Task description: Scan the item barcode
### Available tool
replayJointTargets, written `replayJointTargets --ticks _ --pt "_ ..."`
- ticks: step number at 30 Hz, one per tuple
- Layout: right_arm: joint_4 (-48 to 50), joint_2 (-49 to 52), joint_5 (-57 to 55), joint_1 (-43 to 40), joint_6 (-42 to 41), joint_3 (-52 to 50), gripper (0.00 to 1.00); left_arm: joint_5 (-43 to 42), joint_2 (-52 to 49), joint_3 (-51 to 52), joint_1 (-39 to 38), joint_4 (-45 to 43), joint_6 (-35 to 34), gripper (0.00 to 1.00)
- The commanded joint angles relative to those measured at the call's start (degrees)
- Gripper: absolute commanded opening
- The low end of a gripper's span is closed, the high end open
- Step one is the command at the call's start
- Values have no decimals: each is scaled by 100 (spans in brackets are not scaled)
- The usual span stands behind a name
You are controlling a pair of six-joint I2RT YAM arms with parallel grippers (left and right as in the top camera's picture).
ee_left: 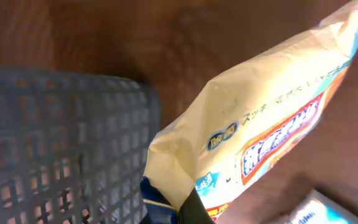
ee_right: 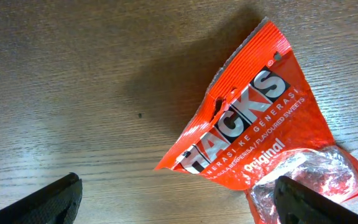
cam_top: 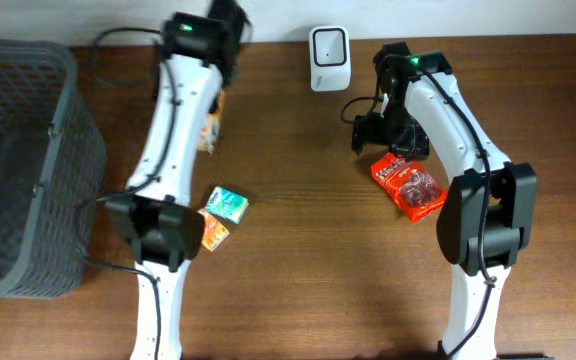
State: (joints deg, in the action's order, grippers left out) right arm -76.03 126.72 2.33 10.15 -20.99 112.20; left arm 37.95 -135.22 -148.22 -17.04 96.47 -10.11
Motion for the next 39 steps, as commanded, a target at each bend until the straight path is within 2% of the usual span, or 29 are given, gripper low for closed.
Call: replayJointTargets --ticks 1,4,9,12,13,15,17,20,21,22,23,24,25,29,33,37,39 --pt "0 0 -111 -15 -31 74 99 81 195 903 -264 24 -260 0" --pt "0 0 -111 -15 -31 74 99 76 195 1462 -511 -55 -343 0" --pt "0 0 -111 -15 -31 74 99 -468 197 1399 -1016 -328 -356 0" --pt "0 0 -111 -9 -33 74 99 256 197 1228 -1158 -245 -354 0" --pt "0 0 -111 -11 -31 74 99 852 197 1123 -1128 -136 -356 0" --pt "0 -2 -109 -9 -33 74 99 1405 197 962 -981 17 -372 0" --pt "-2 -2 -48 -9 -52 74 99 1204 197 785 -713 24 -514 0" --pt "404 0 1104 -4 -28 74 97 -74 197 739 -271 7 -511 0" --pt "647 13 1539 13 -22 50 80 -612 197 739 -136 4 -507 0" --pt "986 20 2033 59 46 -17 49 -1185 197 739 -22 0 -507 0" --pt "1335 22 2400 122 81 -133 32 -1878 197 739 101 4 -505 0" --pt "1620 22 2603 179 76 -249 16 -2179 197 739 151 4 -503 0" --pt "2072 26 2894 280 28 -457 4 -2730 197 739 223 7 -474 0" --pt "3432 35 3696 546 -358 -1102 4 -3071 197 739 245 -15 -437 0" --pt "4312 44 3674 890 -691 -1495 4 -3707 197 739 245 -15 -424 0" --pt "4395 157 3276 1123 -826 -1545 4 -4601 223 660 258 -20 -179 0" --pt "4395 284 3272 1185 -828 -1545 4 -4769 291 461 258 -2 -157 0"
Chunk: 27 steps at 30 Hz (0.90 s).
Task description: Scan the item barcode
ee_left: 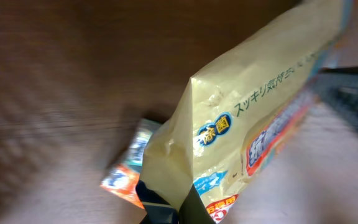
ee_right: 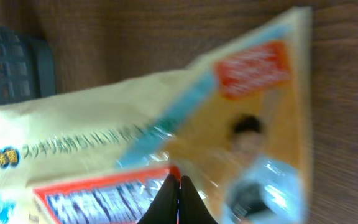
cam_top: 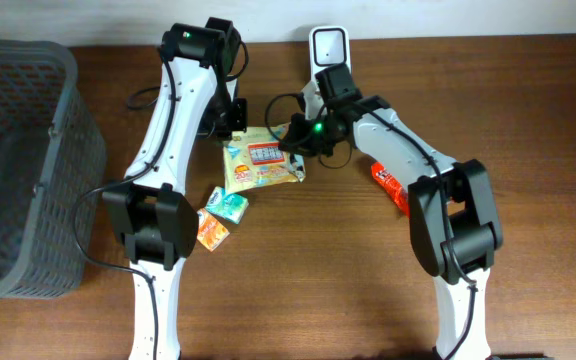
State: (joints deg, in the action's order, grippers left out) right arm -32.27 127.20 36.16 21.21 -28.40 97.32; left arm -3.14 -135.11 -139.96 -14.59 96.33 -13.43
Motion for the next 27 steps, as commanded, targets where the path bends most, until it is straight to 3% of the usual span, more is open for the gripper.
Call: replayJointTargets --ticks 1,9,20,27 --pt "17 269 -109 90 -90 -57 4 -658 339 -459 13 39 177 0" --pt "42 391 136 90 -175 -55 4 -656 894 -811 7 39 177 0" --pt "1115 391 837 321 -881 -55 4 -1008 903 -804 -111 0 28 0" --pt "1014 391 846 299 -894 -55 4 -1362 863 -763 -352 -273 -70 0"
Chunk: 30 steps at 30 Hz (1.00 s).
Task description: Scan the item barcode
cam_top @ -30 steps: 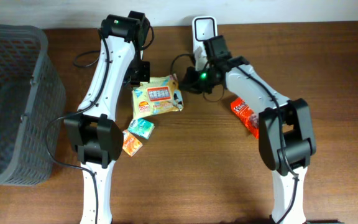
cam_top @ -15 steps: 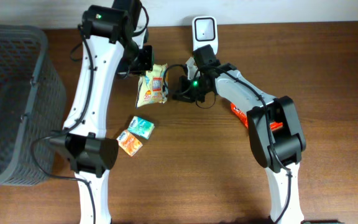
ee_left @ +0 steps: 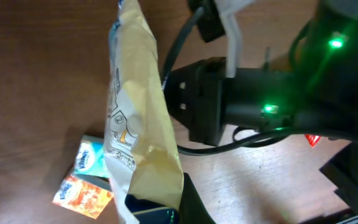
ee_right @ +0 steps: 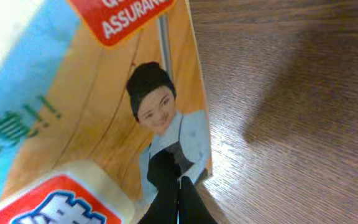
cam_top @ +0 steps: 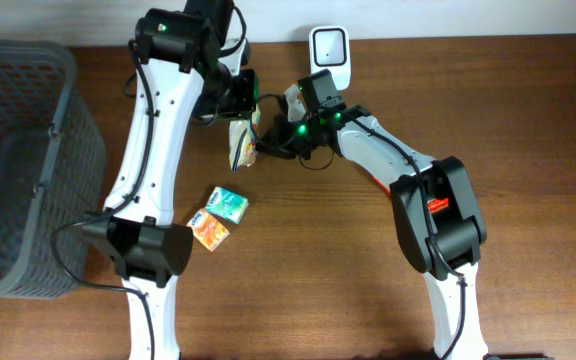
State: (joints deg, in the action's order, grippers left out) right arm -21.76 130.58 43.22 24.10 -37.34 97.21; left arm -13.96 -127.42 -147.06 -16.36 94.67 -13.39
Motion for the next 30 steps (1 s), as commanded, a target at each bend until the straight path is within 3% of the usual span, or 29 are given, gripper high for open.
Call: replayJointTargets --ticks 1,7,11,14,18,19,22,23,25,26,28,30 --pt "-79 52 140 -26 39 -44 4 -280 90 -7 -201 -157 -92 0" --pt "-905 50 140 -654 678 9 4 -284 79 1049 -262 -870 -402 0" --pt "-1823 50 138 -1145 1364 306 4 -671 79 1974 -450 -1928 -549 0" --pt "-1969 59 70 -1261 1403 319 4 -1244 79 2221 -616 -2457 -636 0" --pt "-1993 72 -55 -1185 1392 321 4 -1239 79 2221 -909 -2568 -804 2" --pt "-2116 46 -68 -1303 1357 339 4 -1239 79 2221 -1016 -2566 -804 6" --pt "-3510 -79 -833 -1928 1867 863 4 -1241 79 2221 -1064 -2590 -802 38" --pt "-4148 -142 -1349 -2157 2052 1200 4 -1244 81 2221 -1064 -2632 -802 60" --pt "-5265 -297 -2020 -2498 2511 1993 4 -1309 81 2203 -1058 -2761 -798 92" --pt "-5786 -343 -2013 -2588 2820 2450 4 -1351 94 2192 -1036 -2841 -776 100" --pt "-6413 -350 -2002 -2586 3086 3069 21 -1344 127 2109 -870 -2859 -756 99" --pt "-6474 -350 -1943 -2465 3108 3147 22 -1270 136 2105 -671 -2828 -758 99"
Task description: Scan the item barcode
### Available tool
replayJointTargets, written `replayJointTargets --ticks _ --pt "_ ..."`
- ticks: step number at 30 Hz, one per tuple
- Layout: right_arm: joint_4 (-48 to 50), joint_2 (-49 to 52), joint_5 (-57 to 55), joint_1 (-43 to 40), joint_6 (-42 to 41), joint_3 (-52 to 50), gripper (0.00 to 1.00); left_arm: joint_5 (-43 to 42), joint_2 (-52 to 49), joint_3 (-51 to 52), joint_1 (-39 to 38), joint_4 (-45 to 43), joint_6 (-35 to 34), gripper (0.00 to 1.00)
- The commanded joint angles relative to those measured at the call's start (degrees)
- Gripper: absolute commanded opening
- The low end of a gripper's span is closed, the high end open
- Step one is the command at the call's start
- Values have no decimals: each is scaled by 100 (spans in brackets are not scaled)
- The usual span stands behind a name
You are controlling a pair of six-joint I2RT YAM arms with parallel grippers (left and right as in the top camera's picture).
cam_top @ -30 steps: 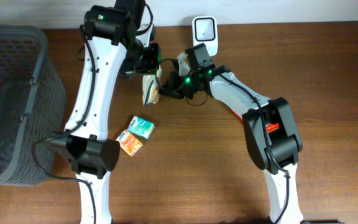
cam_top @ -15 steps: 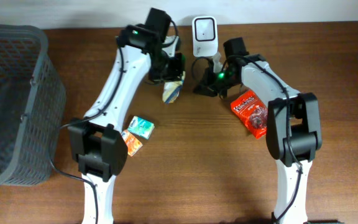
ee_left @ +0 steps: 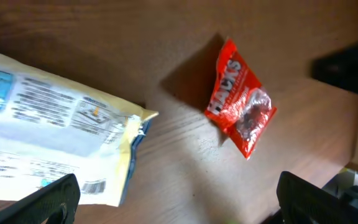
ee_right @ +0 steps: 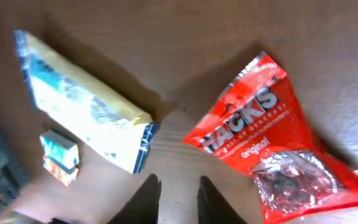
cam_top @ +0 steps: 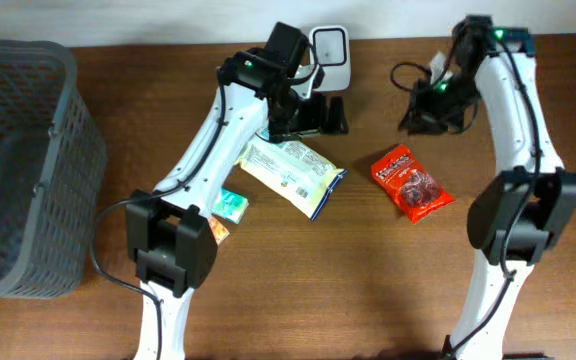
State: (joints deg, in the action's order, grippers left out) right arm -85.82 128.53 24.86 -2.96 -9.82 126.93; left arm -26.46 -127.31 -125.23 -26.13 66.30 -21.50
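The cream snack packet [cam_top: 293, 175] lies flat on the table below the white scanner [cam_top: 328, 45], printed back upward. Its barcode [ee_left: 92, 186] shows at the corner, and the packet [ee_right: 82, 102] also shows in the right wrist view. My left gripper [cam_top: 313, 118] hovers between scanner and packet, wide open and empty [ee_left: 179, 199]. The packet's end [ee_left: 48, 155] lies beside its left finger. My right gripper [cam_top: 418, 115] is up at the back right, its fingers a little apart and holding nothing [ee_right: 176, 193].
A red Hacks sweet packet [cam_top: 411, 183] lies right of the cream packet. A teal box [cam_top: 232, 203] and an orange box [cam_top: 216, 230] sit left of the packet by the left arm. A grey mesh basket [cam_top: 18, 170] stands at the table's left edge.
Both grippers were shut on the cream packet, held on edge by the scanner. Now both have let go, the packet lies flat, and the right arm is at the back right.
First my left gripper held the cream packet at the back left while the right stood open over the red packet. Then both held the packet face up at the centre, then on edge beside the scanner. Now it lies back up, released.
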Motion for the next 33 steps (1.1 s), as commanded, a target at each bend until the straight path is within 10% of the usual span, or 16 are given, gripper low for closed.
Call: replayJointTargets --ticks 1,7,15,20,30,33 --pt "-15 -120 -92 402 343 98 22 341 125 -76 514 136 52 84" --pt "1025 173 -118 1735 -308 -621 4 1899 120 505 1233 409 9 8" --pt "2752 273 -7 2369 -938 -1974 5 1143 109 2468 1226 -1515 33 0" --pt "3582 323 -81 2208 -988 -2953 5 2396 109 2872 1233 -1633 28 0" --pt "1473 297 -1725 1193 -931 -2026 6 3008 699 2583 1447 -1351 28 0" --pt "1296 297 -562 1043 -210 -1600 85 1969 737 2586 1434 -1725 131 18"
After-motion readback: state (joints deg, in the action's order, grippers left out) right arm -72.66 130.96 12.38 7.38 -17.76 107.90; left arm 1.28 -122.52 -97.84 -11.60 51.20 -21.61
